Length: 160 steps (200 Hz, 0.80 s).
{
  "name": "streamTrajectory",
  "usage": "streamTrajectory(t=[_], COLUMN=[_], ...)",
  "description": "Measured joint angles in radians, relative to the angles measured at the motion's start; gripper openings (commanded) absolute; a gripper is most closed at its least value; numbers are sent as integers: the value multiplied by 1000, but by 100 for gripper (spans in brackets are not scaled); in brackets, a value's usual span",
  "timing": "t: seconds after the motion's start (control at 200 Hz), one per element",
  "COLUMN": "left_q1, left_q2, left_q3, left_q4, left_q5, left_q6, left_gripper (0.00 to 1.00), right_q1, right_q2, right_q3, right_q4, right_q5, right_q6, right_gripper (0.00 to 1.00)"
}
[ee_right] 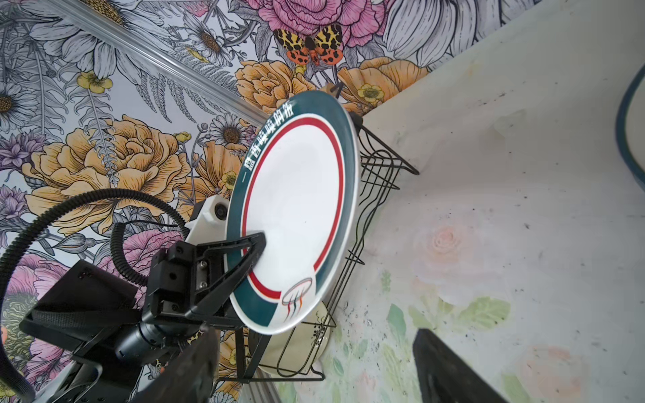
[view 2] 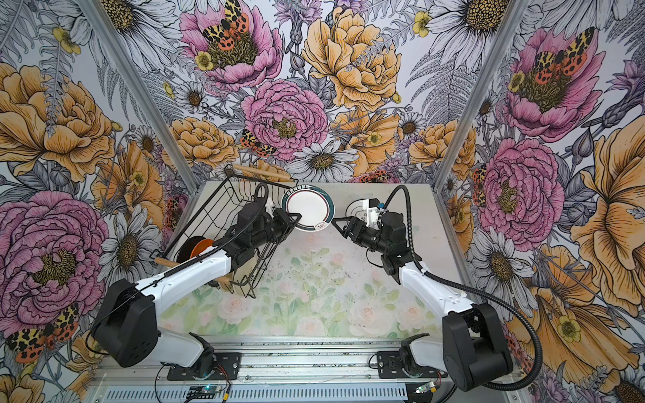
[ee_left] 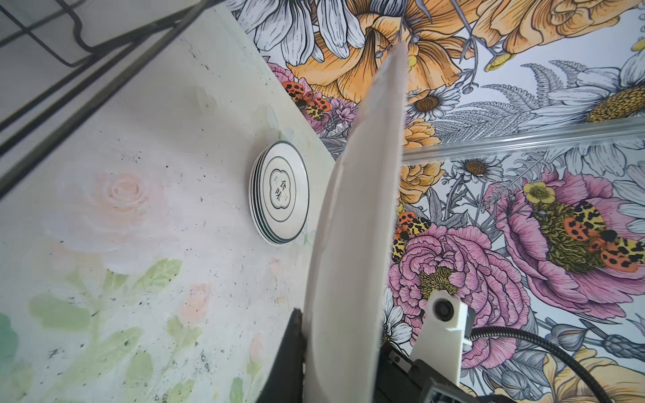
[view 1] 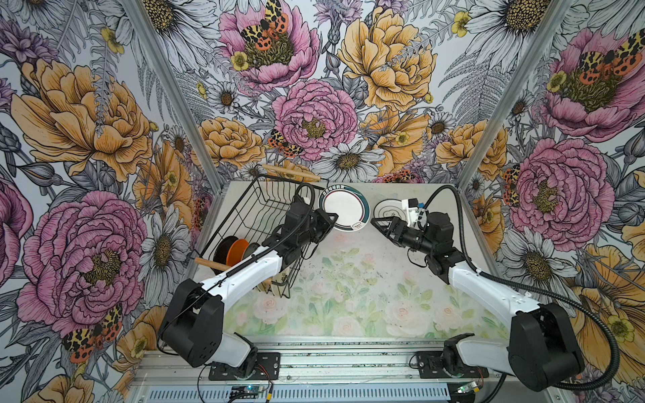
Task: Unload the plates from the dish rack
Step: 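Lift the green-rimmed plate out of the rack with the left gripper while the right approaches, then grasp the green-rimmed plate rim with the right gripper while the left holds it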
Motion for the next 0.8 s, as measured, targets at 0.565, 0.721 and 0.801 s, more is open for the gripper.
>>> streamTrajectory(t=[0.565, 0.721, 0.801], left_q1=[-5, -5, -5], left_q2=[1, 4, 13], left_q3=[0, 0, 3], left_q4=[48, 48, 58], left_q5=[64, 75, 81], left_q6=[-9, -9, -10], left_gripper=[5, 8, 9], right_q1=[49, 50, 50], right_q2=[204, 232, 236], right_q3=[119, 126, 126], right_q4=[183, 222, 227], right_q5=[21, 21, 26], right_q6=[85, 119, 130], right_gripper=[44, 33, 27])
